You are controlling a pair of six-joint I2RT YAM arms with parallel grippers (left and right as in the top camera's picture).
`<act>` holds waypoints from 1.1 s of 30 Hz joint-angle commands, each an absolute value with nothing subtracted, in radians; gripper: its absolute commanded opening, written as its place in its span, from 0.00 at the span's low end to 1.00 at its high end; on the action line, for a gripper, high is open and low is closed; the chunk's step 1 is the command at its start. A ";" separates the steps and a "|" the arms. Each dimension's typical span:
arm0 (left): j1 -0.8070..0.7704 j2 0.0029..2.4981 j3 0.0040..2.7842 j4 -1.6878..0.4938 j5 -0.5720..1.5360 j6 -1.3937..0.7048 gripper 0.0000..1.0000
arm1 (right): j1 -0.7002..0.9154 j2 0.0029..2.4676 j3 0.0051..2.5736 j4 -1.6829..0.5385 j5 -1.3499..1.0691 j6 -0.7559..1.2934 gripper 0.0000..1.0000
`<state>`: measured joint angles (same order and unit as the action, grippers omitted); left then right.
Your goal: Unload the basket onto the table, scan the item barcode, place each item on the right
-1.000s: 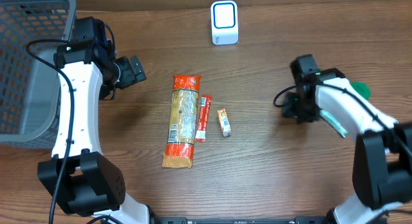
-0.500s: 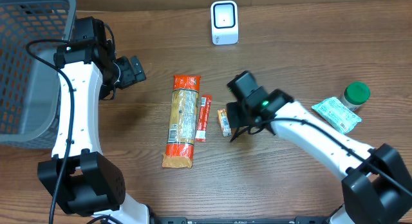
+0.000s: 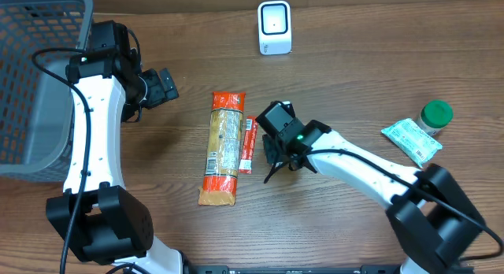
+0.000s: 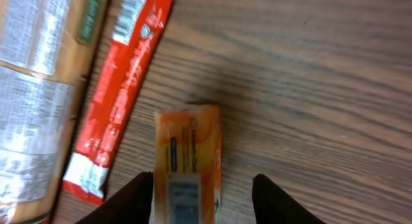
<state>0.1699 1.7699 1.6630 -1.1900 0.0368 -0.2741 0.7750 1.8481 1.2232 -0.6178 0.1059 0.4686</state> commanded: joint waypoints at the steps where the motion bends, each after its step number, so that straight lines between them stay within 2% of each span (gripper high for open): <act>1: 0.163 1.772 1.680 -1.192 0.033 -0.258 1.00 | 0.785 1.867 1.230 -0.607 0.065 0.476 0.50; 5: 0.163 1.772 1.680 -1.192 0.033 -0.258 1.00 | 0.785 1.867 1.230 -0.606 0.066 0.476 0.44; 10: 0.163 1.772 1.680 -1.192 0.033 -0.258 1.00 | 0.785 1.867 1.230 -0.611 0.067 0.476 0.30; 15: 0.163 1.772 1.680 -1.192 0.033 -0.258 1.00 | 0.784 1.851 1.231 -0.647 0.101 0.476 0.13; 27: 0.163 1.772 1.680 -1.192 0.033 -0.258 1.00 | 0.777 1.786 1.230 -0.850 0.516 0.476 0.11; 33: 0.163 1.772 1.680 -1.192 0.033 -0.258 1.00 | 0.777 1.786 1.226 -0.855 0.535 0.475 0.11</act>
<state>0.1699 1.7699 1.6630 -1.1900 0.0368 -0.2741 0.7792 1.8191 1.2232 -0.8570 0.4690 0.4706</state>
